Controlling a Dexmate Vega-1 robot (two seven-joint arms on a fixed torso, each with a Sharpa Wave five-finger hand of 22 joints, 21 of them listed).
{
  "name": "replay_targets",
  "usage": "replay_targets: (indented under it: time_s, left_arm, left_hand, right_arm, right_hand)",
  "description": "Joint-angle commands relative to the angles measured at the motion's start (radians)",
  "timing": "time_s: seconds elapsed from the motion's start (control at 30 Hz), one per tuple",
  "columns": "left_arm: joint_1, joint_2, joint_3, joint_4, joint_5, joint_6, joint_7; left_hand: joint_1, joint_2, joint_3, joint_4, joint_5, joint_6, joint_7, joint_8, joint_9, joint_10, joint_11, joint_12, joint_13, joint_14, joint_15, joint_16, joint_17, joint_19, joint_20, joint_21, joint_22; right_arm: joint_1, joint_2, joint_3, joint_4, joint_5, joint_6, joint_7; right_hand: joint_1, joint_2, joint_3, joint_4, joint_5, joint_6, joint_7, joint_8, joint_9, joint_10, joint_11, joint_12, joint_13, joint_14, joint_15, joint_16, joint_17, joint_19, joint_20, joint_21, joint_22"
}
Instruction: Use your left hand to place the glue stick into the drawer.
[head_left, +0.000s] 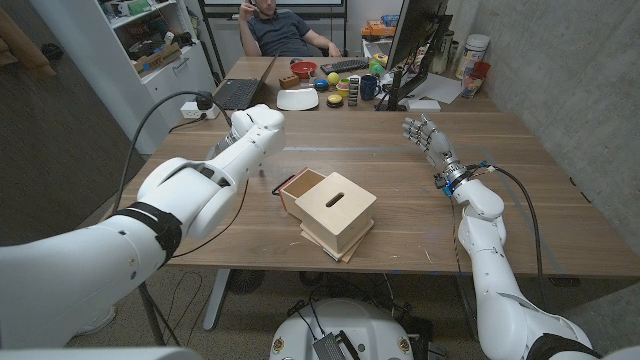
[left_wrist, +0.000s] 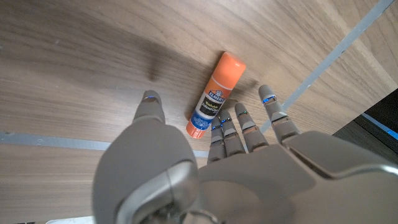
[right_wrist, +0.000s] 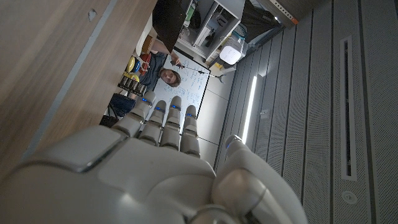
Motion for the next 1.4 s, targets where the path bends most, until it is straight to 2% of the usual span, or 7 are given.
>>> replay_targets:
  time_s: [0.03,0.2,0.33,0.47,0.7,0.93,1.4]
  left_arm:
    - [-0.149,-0.099,0.033,0.337,-0.117,-0.087,0.127]
    - [-0.169,-0.114,0.062,0.388,-0.157,-0.097,0.188]
    - [-0.169,-0.115,0.079,0.389,-0.186,-0.087,0.234]
    - [-0.171,-0.113,0.125,0.396,-0.199,-0.093,0.245]
    - [-0.175,-0.107,0.137,0.391,-0.264,-0.072,0.300]
    - [-0.176,-0.104,0.146,0.390,-0.291,-0.049,0.325]
    - [-0.187,-0.121,0.127,0.380,-0.238,0.038,0.312]
  left_hand:
    - [0.083,0.051,0.047,-0.016,-0.016,0.031,-0.003,0.002,0.001,0.047,-0.010,0.021,0.005,0.042,-0.017,0.018,0.011,0.008,-0.009,-0.002,0.007]
    - [0.200,0.131,0.120,-0.033,-0.051,0.086,-0.017,0.004,0.001,0.108,-0.026,0.048,0.008,0.119,-0.032,0.047,0.029,0.031,-0.032,0.006,0.011]
    - [0.287,0.172,0.175,-0.037,-0.066,0.152,-0.034,0.008,0.000,0.183,-0.046,0.079,0.014,0.204,-0.056,0.091,0.054,0.098,-0.057,0.040,0.017]
    - [0.369,0.171,0.175,-0.036,-0.077,0.223,-0.041,0.005,0.000,0.266,-0.065,0.112,0.024,0.333,-0.105,0.213,0.136,0.214,-0.123,0.120,0.041]
    - [0.560,0.183,0.159,-0.035,-0.076,0.385,-0.044,0.005,0.009,0.431,-0.082,0.185,0.052,0.434,-0.157,0.453,0.356,0.271,-0.167,0.287,0.107]
    - [0.606,0.189,0.158,-0.028,-0.073,0.442,-0.032,0.006,0.015,0.475,-0.089,0.213,0.066,0.456,-0.155,0.495,0.397,0.316,-0.195,0.365,0.127]
    - [0.637,0.192,0.168,-0.024,-0.071,0.473,-0.023,0.003,0.018,0.493,-0.085,0.228,0.077,0.464,-0.159,0.501,0.405,0.308,-0.195,0.411,0.141]
  right_arm:
    - [0.024,-0.003,0.006,0.043,0.015,0.023,0.016]
    - [0.032,-0.006,0.004,0.055,0.008,0.039,0.013]
    - [0.039,-0.006,0.003,0.065,0.009,0.037,0.017]
    - [0.042,-0.005,0.005,0.065,0.011,0.033,0.017]
    - [0.047,-0.002,0.006,0.071,0.009,0.039,0.010]
    - [0.050,-0.006,0.005,0.080,0.003,0.047,0.006]
    - [0.053,-0.007,0.003,0.082,-0.004,0.048,-0.001]
  right_hand:
    - [-0.007,-0.002,-0.003,0.000,0.000,0.008,0.002,0.006,0.002,0.007,0.003,0.008,0.002,0.009,-0.001,0.006,0.003,0.011,-0.003,-0.001,0.002]
    - [-0.008,-0.002,-0.003,0.001,0.000,0.009,0.003,0.006,0.002,0.008,0.004,0.008,0.002,0.011,-0.001,0.006,0.003,0.012,-0.002,-0.001,0.002]
    - [-0.008,-0.002,-0.004,0.001,0.000,0.010,0.003,0.006,0.002,0.010,0.004,0.009,0.002,0.014,-0.003,0.006,0.004,0.013,-0.002,-0.002,0.002]
    - [-0.008,-0.003,-0.004,0.001,0.000,0.009,0.003,0.006,0.002,0.009,0.005,0.008,0.002,0.014,-0.003,0.006,0.003,0.015,-0.002,-0.002,0.001]
    - [-0.009,-0.002,-0.004,0.001,0.000,0.011,0.004,0.007,0.002,0.010,0.005,0.009,0.002,0.018,-0.001,0.006,0.003,0.020,-0.001,-0.001,0.001]
    - [-0.009,-0.002,-0.004,0.002,0.001,0.010,0.004,0.006,0.002,0.009,0.005,0.008,0.002,0.019,-0.003,0.006,0.003,0.022,-0.002,-0.001,0.001]
    - [-0.009,-0.002,-0.005,0.001,0.001,0.011,0.005,0.006,0.002,0.011,0.006,0.008,0.002,0.020,-0.002,0.005,0.003,0.022,-0.003,-0.003,0.001]
